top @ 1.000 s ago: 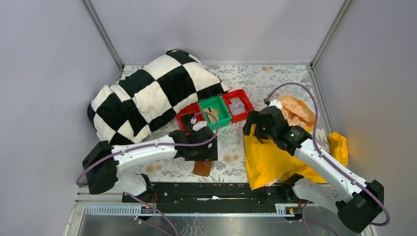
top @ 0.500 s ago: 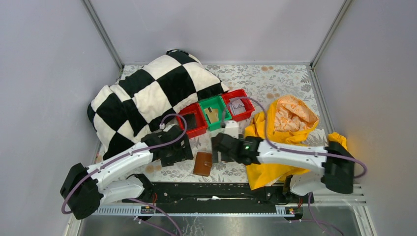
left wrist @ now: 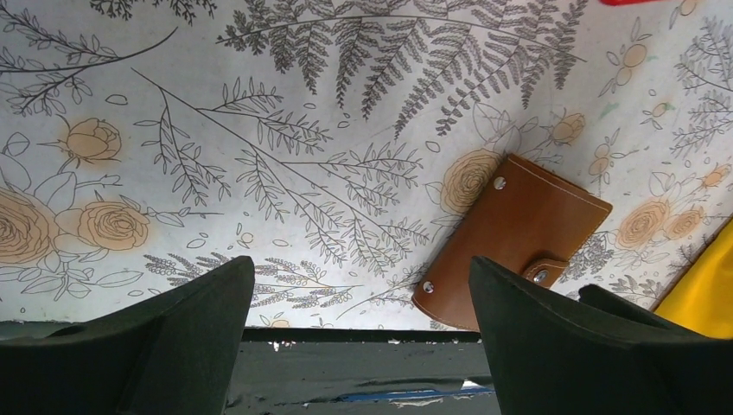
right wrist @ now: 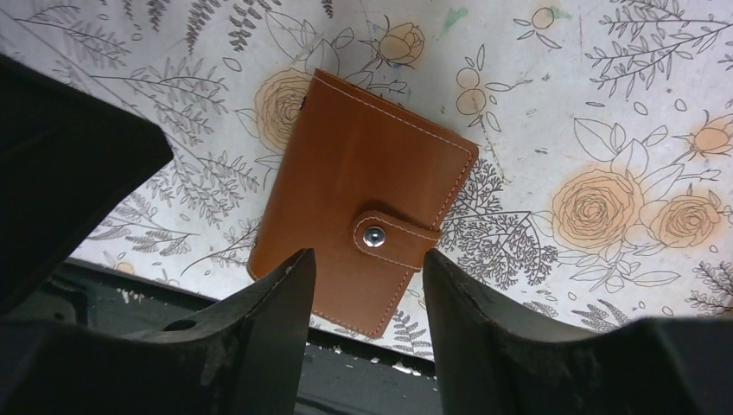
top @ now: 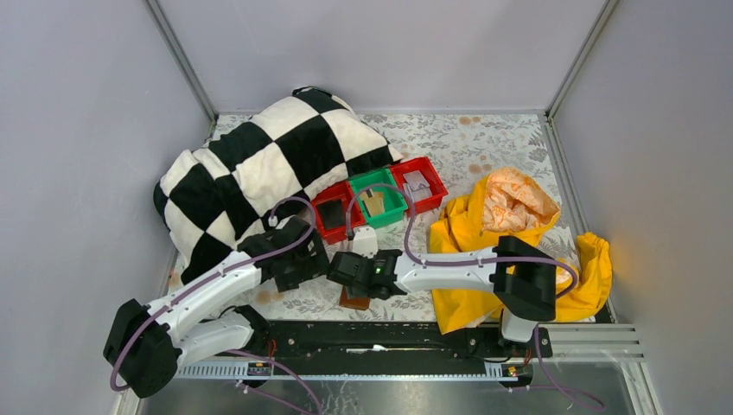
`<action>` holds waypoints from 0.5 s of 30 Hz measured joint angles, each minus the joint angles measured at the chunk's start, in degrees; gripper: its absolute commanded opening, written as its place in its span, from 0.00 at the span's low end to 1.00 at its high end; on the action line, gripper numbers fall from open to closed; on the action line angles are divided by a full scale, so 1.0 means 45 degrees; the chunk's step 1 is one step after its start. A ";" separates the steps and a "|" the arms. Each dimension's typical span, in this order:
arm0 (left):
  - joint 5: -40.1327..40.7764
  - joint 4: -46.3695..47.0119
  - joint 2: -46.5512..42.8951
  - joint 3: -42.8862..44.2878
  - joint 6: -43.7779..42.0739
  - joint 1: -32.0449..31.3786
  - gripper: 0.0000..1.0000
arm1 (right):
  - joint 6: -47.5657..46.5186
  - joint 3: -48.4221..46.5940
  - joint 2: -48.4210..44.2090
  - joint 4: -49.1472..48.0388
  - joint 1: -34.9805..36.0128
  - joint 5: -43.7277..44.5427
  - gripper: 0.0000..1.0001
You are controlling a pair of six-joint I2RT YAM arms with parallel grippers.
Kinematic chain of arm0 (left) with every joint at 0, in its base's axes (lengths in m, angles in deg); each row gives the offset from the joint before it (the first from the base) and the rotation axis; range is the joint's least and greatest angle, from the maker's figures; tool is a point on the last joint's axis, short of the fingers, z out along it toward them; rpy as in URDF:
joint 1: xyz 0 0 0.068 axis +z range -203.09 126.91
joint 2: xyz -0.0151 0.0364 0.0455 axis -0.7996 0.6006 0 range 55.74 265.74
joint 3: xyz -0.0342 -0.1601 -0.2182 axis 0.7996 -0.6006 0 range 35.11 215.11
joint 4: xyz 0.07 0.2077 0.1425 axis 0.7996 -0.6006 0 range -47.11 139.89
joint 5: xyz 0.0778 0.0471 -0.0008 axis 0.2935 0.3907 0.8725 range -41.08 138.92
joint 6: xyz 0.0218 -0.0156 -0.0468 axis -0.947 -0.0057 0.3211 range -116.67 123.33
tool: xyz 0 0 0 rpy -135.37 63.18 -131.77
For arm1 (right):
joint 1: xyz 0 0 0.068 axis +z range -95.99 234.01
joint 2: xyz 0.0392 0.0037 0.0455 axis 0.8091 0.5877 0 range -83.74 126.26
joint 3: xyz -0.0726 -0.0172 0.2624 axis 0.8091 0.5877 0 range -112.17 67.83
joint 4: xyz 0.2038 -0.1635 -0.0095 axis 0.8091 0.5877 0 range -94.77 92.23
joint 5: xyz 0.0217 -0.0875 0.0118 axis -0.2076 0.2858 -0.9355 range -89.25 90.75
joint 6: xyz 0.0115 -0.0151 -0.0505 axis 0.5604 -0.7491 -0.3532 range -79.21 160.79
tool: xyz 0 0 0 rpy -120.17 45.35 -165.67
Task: Take the credit cards out of the card holder
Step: Open the card holder at the center of the board.
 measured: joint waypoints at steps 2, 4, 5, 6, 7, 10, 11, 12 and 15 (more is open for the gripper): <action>-0.0005 0.0073 0.0000 -0.0136 0.0044 0.0000 0.98 | 0.0092 -0.0063 0.0262 0.0024 0.0000 0.0005 0.54; -0.0010 0.0151 -0.0010 -0.0287 0.0049 0.0015 0.98 | 0.0160 -0.0151 0.0495 0.0029 0.0019 0.0005 0.50; -0.0005 0.0194 -0.0010 -0.0355 0.0044 0.0024 0.98 | 0.0185 -0.0199 0.0593 0.0029 0.0024 0.0015 0.50; -0.0010 0.0204 -0.0010 -0.0403 0.0044 0.0039 0.98 | 0.0214 -0.0262 0.0680 0.0039 0.0034 0.0039 0.49; -0.0010 0.0204 -0.0010 -0.0437 0.0039 0.0049 0.98 | 0.0253 -0.0379 0.0801 0.0053 0.0034 0.0083 0.49; -0.0044 0.0287 0.0005 -0.0461 0.0029 0.0049 0.98 | 0.0291 -0.0661 0.1093 0.0078 0.0039 0.0107 0.49; -0.0058 0.0325 0.0010 -0.0461 0.0024 0.0049 0.98 | 0.0311 -0.0719 0.1180 0.0083 0.0044 0.0112 0.50; -0.0083 0.0379 0.0010 -0.0461 0.0024 0.0049 0.98 | 0.0325 -0.0753 0.1253 0.0083 0.0044 0.0126 0.51; -0.0131 0.0525 0.0010 -0.0476 0.0015 0.0053 0.98 | 0.0442 -0.0758 0.1355 0.0204 0.0049 0.0219 0.49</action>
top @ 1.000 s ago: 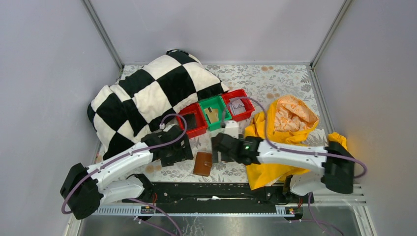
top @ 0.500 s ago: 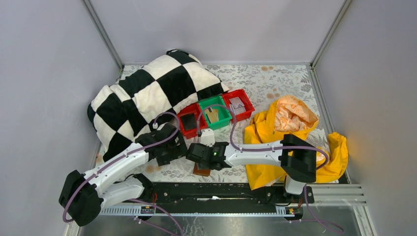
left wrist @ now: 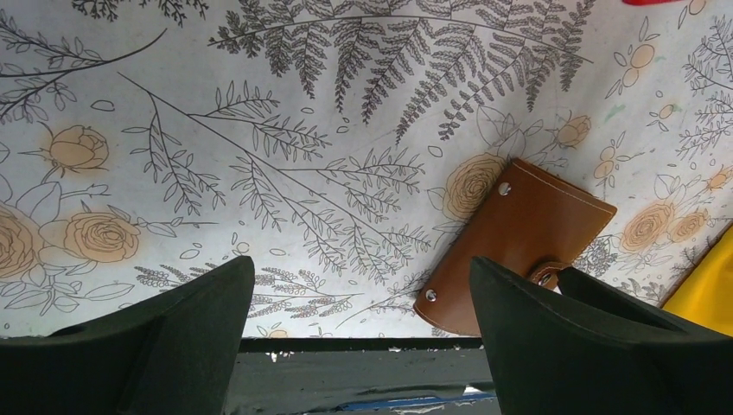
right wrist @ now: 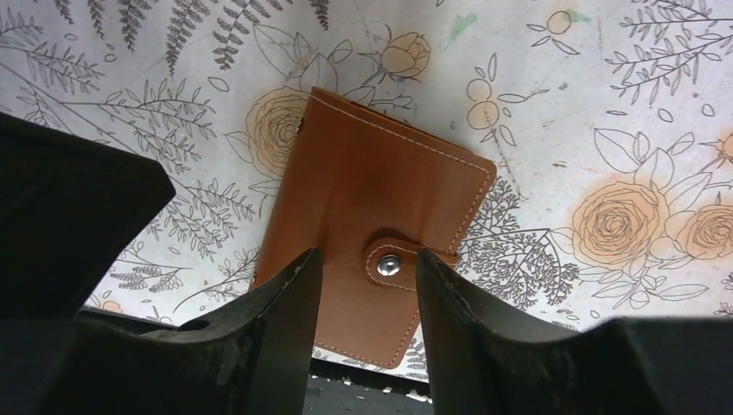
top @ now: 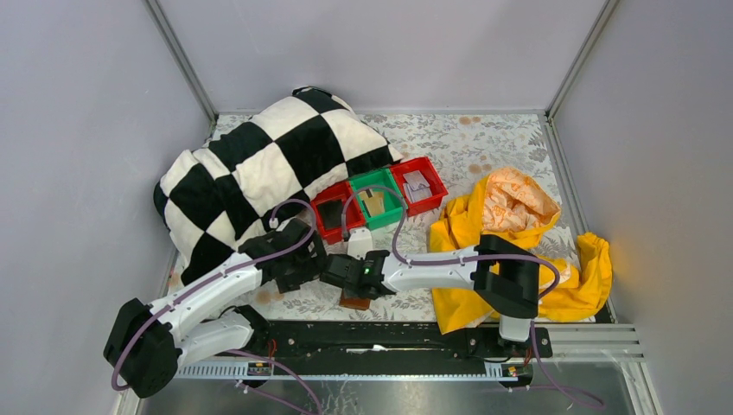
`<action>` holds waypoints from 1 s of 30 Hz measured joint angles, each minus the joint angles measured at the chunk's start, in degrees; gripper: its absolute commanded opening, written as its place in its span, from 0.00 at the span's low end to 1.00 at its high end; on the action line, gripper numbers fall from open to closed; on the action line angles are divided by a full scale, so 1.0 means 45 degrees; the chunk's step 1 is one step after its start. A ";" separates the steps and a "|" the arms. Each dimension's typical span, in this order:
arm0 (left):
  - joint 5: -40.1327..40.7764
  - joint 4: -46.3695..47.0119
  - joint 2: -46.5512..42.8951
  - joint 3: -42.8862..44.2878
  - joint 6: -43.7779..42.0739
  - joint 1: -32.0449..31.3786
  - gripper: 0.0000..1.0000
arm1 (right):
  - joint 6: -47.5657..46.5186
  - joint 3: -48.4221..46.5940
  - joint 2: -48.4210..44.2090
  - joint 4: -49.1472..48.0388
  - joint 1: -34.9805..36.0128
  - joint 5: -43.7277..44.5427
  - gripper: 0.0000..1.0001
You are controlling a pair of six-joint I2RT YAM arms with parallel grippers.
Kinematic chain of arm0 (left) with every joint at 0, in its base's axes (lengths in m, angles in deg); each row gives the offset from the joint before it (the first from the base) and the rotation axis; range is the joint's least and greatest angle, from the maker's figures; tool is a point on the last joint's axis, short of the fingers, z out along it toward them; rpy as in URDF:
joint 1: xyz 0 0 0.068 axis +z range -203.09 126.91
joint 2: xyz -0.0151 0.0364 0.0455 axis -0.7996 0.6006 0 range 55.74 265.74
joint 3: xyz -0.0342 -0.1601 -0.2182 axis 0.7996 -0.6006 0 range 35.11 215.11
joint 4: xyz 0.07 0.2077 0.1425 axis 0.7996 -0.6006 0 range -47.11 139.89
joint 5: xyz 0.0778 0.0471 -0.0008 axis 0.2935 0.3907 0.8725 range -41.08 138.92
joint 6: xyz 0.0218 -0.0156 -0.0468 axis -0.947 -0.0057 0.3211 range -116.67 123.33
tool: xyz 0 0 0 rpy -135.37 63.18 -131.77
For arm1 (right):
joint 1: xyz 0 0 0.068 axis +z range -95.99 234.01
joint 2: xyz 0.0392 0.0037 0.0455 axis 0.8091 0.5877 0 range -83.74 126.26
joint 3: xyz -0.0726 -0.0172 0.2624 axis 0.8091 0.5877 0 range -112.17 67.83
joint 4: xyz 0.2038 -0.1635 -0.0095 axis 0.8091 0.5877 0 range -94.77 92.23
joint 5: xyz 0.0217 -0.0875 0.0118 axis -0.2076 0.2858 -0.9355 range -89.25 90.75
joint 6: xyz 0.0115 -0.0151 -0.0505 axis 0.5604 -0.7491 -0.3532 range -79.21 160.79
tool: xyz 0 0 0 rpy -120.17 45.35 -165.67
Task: Take the credit cards out of the card holder
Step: Open the card holder at the center of the board.
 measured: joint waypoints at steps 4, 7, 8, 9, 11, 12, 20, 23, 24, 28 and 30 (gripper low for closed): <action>-0.0073 0.0126 0.0024 -0.0107 -0.0015 0.0010 0.98 | 0.0243 0.0228 -0.0034 0.0034 0.0005 0.0325 0.32; -0.0146 0.0175 0.0053 -0.0165 -0.0024 0.0010 0.98 | 0.0534 0.0607 -0.0306 -0.0063 0.0010 0.0466 0.19; -0.0175 0.0219 0.0092 -0.0170 -0.0029 0.0010 0.98 | 0.0602 0.0695 -0.0374 -0.0141 0.0010 0.0481 0.17; -0.0209 0.0272 0.0146 -0.0170 -0.0029 0.0010 0.98 | 0.0670 0.0787 -0.0447 -0.0214 0.0019 0.0500 0.15; -0.0253 0.0350 0.0267 -0.0170 -0.0044 0.0005 0.98 | 0.0743 0.0937 -0.0549 -0.0301 0.0019 0.0534 0.13; -0.0267 0.0374 0.0316 -0.0175 -0.0049 0.0005 0.98 | 0.0782 0.1059 -0.0622 -0.0389 0.0019 0.0549 0.09; -0.0850 0.1175 0.0714 -0.0593 -0.0155 0.0005 0.98 | 0.0767 0.2059 -0.1549 -0.1015 0.0019 0.0539 0.00; -0.1098 0.1258 0.1117 -0.0670 -0.0257 0.0005 0.98 | 0.0661 0.2846 -0.2361 -0.1622 0.0019 0.0539 0.00; -0.1137 0.1302 0.1171 -0.0670 -0.0325 -0.0010 0.98 | 0.0627 0.3254 -0.2841 -0.1894 0.0019 0.0539 0.00; -0.1141 0.1331 0.1166 -0.0612 -0.0597 -0.0010 0.99 | 0.0636 0.4488 -0.4551 -0.2618 0.0024 0.0607 0.00; -0.1112 0.1282 0.1161 -0.0510 -0.0758 -0.0010 0.98 | 0.0607 0.5051 -0.5387 -0.3002 0.0024 0.0656 0.00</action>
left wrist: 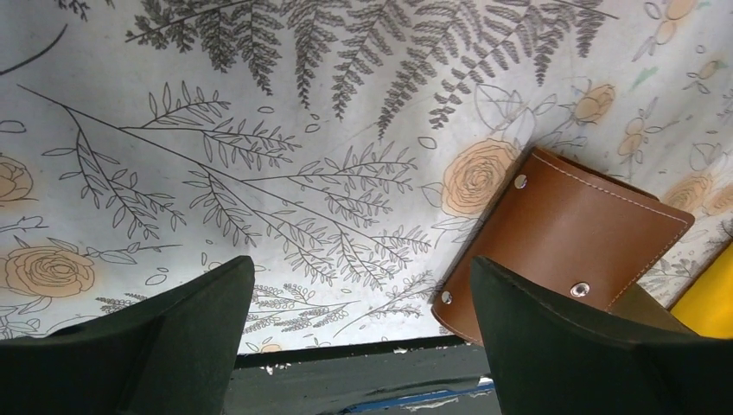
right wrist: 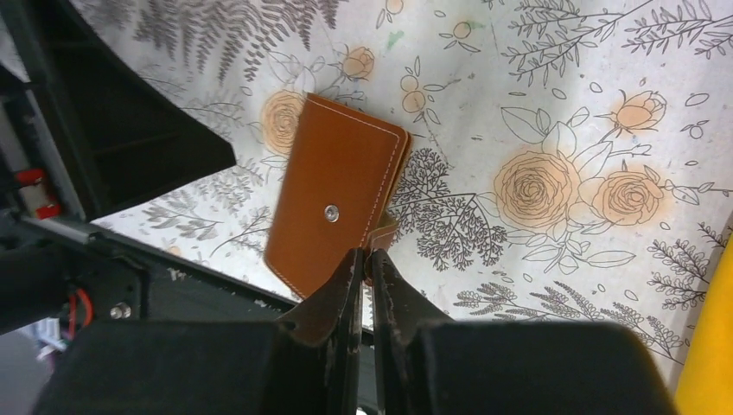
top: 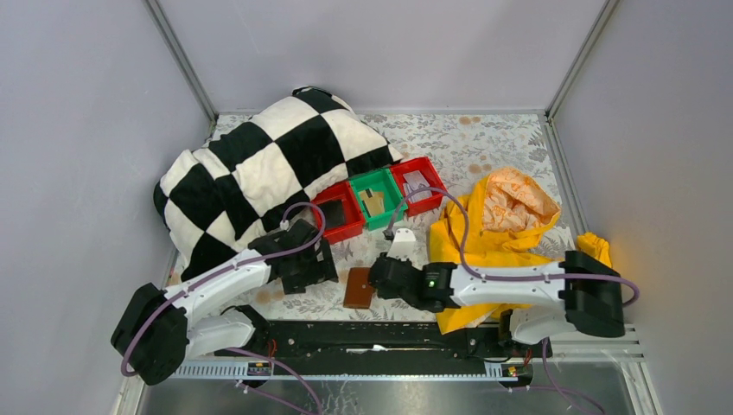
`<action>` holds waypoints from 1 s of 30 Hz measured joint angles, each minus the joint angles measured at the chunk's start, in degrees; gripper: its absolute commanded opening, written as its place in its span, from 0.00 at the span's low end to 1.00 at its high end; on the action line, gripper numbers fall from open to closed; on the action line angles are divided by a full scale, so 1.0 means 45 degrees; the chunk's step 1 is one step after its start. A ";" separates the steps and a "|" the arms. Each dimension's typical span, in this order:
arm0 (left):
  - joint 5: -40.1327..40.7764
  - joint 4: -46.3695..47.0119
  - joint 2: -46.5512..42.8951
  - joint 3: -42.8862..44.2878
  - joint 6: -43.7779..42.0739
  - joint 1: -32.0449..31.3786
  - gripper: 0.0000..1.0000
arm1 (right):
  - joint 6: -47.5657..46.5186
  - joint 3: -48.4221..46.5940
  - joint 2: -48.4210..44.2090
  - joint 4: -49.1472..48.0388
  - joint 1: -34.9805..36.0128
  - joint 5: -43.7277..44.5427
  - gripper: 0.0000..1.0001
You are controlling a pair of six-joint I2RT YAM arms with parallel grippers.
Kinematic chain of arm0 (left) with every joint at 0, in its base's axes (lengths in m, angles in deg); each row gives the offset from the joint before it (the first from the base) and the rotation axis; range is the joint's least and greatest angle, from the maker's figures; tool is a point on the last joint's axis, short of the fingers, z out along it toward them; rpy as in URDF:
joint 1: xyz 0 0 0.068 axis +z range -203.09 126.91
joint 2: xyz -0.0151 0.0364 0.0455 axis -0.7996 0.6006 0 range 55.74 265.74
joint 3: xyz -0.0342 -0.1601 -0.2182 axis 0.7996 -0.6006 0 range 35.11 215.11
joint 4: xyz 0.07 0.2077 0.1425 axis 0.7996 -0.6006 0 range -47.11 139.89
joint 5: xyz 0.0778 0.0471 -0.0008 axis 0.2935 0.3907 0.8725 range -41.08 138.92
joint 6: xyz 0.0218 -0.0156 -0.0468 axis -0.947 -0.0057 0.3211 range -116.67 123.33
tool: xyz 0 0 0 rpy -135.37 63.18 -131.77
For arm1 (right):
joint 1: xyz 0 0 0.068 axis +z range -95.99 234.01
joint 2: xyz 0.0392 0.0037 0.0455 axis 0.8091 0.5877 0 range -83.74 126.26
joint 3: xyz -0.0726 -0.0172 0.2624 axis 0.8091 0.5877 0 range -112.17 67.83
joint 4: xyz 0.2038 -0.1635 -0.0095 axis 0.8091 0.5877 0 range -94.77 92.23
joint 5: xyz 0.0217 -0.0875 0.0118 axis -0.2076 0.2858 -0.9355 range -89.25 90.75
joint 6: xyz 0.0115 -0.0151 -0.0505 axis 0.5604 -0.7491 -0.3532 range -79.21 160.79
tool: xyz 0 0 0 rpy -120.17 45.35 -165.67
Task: Take the credit cards out of the card holder
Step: Open the card holder at the center of the board.
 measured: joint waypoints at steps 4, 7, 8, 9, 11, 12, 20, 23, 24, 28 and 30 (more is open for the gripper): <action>0.0092 -0.0199 -0.0165 0.0321 -0.0364 -0.0010 0.98 | -0.0228 0.0714 -0.1239 -0.0670 -0.0005 -0.0010 0.00; 0.0447 -0.0544 -0.0233 0.0719 -0.0622 -0.0034 0.98 | -0.0418 0.0393 -0.1282 -0.0787 -0.0005 -0.0102 0.00; 0.0593 -0.0680 -0.0233 0.0923 -0.0709 -0.0034 0.98 | -0.0471 0.0214 -0.1239 -0.0767 -0.0005 -0.0155 0.00; 0.0714 -0.0772 -0.0233 0.1117 -0.0787 -0.0034 0.98 | -0.0563 -0.0078 -0.1127 -0.0811 -0.0005 -0.0223 0.00; 0.1025 -0.1035 -0.0233 0.1559 -0.0942 -0.0034 0.98 | -0.0709 -0.0476 -0.0923 -0.1107 -0.0005 -0.0359 0.00; 0.1200 -0.1205 -0.0233 0.1797 -0.1030 -0.0034 0.99 | -0.0811 -0.0631 -0.0821 -0.1365 0.0000 -0.0432 0.00; 0.2166 -0.2443 -0.0228 0.3123 -0.1593 0.0015 0.98 | -0.1627 -0.1681 -0.0112 -0.1695 0.0000 -0.0593 0.00; 0.2390 -0.2642 -0.0248 0.3303 -0.1651 0.0068 0.98 | -0.1734 -0.1661 -0.0117 -0.1661 0.0000 -0.0539 0.00; 0.2395 -0.2691 -0.0248 0.3303 -0.1651 0.0068 0.98 | -0.1768 -0.1564 -0.0151 -0.1715 -0.0005 -0.0510 0.00; 0.2195 -0.2637 -0.0272 0.3196 -0.1637 0.0083 0.98 | -0.1894 -0.0772 -0.0602 -0.1865 -0.0097 -0.0495 0.00; 0.1943 -0.2492 -0.0306 0.2958 -0.1613 0.0083 0.99 | -0.1914 -0.0238 -0.1044 -0.1792 -0.0257 -0.0491 0.00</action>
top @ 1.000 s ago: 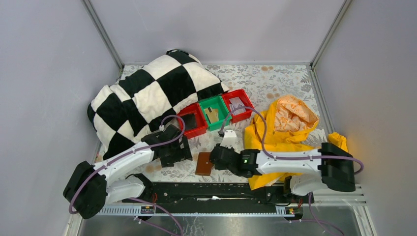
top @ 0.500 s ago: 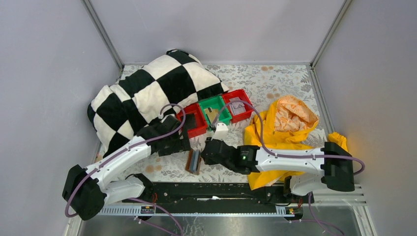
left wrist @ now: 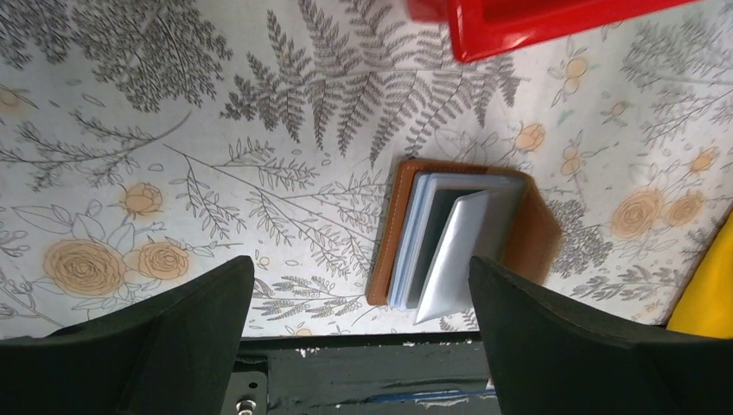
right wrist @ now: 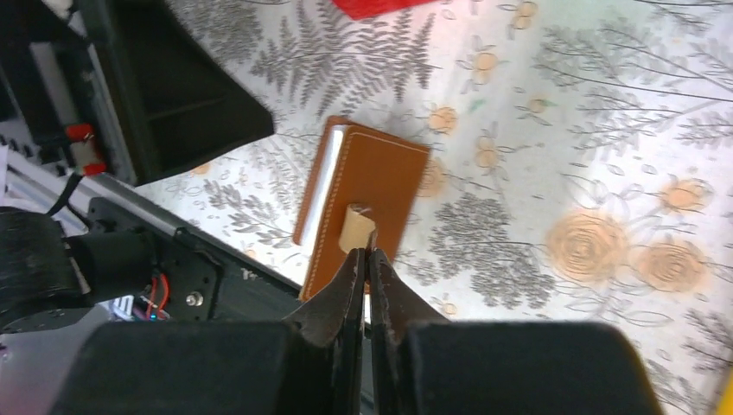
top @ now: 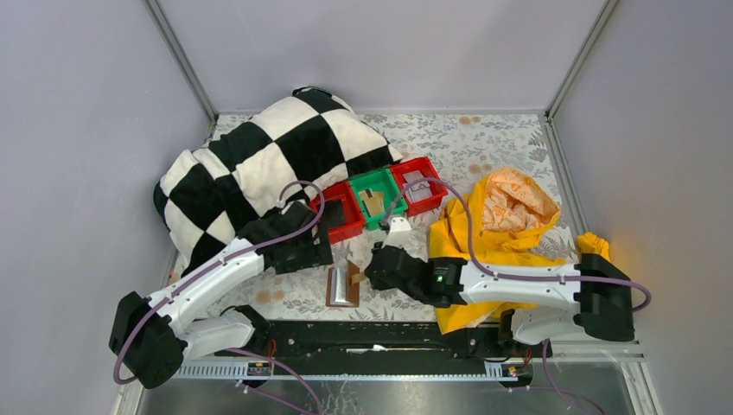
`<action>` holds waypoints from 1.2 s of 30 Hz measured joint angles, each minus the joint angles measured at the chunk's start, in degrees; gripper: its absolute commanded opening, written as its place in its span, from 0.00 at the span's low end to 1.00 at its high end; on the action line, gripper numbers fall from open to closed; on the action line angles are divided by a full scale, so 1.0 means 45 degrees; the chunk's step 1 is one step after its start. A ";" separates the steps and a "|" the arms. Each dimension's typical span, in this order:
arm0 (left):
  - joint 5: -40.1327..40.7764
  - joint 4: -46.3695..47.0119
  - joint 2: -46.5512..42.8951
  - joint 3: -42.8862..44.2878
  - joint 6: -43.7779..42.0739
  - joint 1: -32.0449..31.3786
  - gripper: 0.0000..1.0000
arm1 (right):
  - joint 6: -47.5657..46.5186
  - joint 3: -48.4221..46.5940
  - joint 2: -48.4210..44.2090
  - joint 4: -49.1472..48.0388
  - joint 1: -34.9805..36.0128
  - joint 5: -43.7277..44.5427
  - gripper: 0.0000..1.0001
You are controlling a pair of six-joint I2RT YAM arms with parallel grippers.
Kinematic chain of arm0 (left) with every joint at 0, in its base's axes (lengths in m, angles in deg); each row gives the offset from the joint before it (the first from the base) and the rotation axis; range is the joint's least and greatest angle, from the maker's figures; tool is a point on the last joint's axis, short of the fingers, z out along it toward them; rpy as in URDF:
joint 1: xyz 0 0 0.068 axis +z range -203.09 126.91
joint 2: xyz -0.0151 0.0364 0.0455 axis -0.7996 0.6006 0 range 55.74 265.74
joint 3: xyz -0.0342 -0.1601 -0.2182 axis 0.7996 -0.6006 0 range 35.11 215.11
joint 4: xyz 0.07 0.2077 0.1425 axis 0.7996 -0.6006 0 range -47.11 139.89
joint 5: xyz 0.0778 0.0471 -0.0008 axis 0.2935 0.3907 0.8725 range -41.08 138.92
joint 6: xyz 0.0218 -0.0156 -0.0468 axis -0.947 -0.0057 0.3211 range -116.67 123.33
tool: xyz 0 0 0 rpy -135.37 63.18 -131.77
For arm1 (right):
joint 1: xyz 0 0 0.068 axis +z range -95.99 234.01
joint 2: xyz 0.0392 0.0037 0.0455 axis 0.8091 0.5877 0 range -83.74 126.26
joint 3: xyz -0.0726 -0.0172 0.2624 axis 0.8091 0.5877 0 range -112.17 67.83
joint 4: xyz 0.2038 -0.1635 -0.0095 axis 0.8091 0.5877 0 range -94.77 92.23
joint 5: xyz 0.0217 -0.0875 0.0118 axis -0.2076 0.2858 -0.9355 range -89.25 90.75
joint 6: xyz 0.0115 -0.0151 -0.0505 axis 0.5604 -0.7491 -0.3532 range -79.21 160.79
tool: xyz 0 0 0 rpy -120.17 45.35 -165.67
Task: Take the credit cards out of the card holder
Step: Open the card holder at the center of the board.
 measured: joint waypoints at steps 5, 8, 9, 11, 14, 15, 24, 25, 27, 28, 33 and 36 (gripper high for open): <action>-0.0461 0.0102 0.0005 -0.0476 0.0058 0.0000 0.98 | 0.0019 0.1273 -0.1263 0.0389 -0.0661 -0.0010 0.00; -0.0588 0.0223 0.0015 -0.0495 0.0058 0.0000 0.99 | 0.0015 0.1933 -0.1773 0.0738 -0.1132 -0.0092 0.00; -0.0617 0.0287 0.0029 -0.0495 0.0063 0.0000 0.98 | 0.0015 0.2118 -0.1855 0.0826 -0.1302 -0.0131 0.00; -0.0680 0.0355 0.0092 -0.0495 0.0063 0.0000 0.98 | 0.0015 0.2409 -0.1909 0.1015 -0.1579 -0.0301 0.00; -0.0753 0.0500 0.0233 -0.0500 0.0063 0.0000 0.98 | 0.0063 0.2851 -0.1909 0.1263 -0.2006 -0.0466 0.00; -0.0772 0.0559 0.0267 -0.0500 0.0063 0.0000 0.98 | 0.0078 0.2992 -0.1899 0.1292 -0.2118 -0.0544 0.00; -0.0894 0.0641 0.0335 -0.0505 0.0063 0.0005 0.98 | 0.0199 0.3502 -0.0845 0.1486 -0.2773 -0.0758 0.00; -0.0903 0.0641 0.0340 -0.0505 0.0063 0.0005 0.98 | 0.0194 0.3497 -0.0631 0.1540 -0.2798 -0.0767 0.00; -0.0937 0.0646 0.0340 -0.0505 0.0058 0.0005 0.98 | 0.0209 0.3415 -0.0350 0.1705 -0.2832 -0.0729 0.10; -0.0947 0.0641 0.0340 -0.0505 0.0058 0.0005 0.98 | 0.0204 0.3327 -0.0311 0.1758 -0.2837 -0.0729 0.16; -0.0996 0.0675 0.0340 -0.0505 0.0058 0.0005 0.98 | 0.0117 0.3167 -0.0277 0.2084 -0.2846 -0.0748 0.29; -0.1035 0.0714 0.0364 -0.0505 0.0053 0.0005 0.98 | 0.0053 0.3065 -0.0277 0.2210 -0.2846 -0.0758 0.35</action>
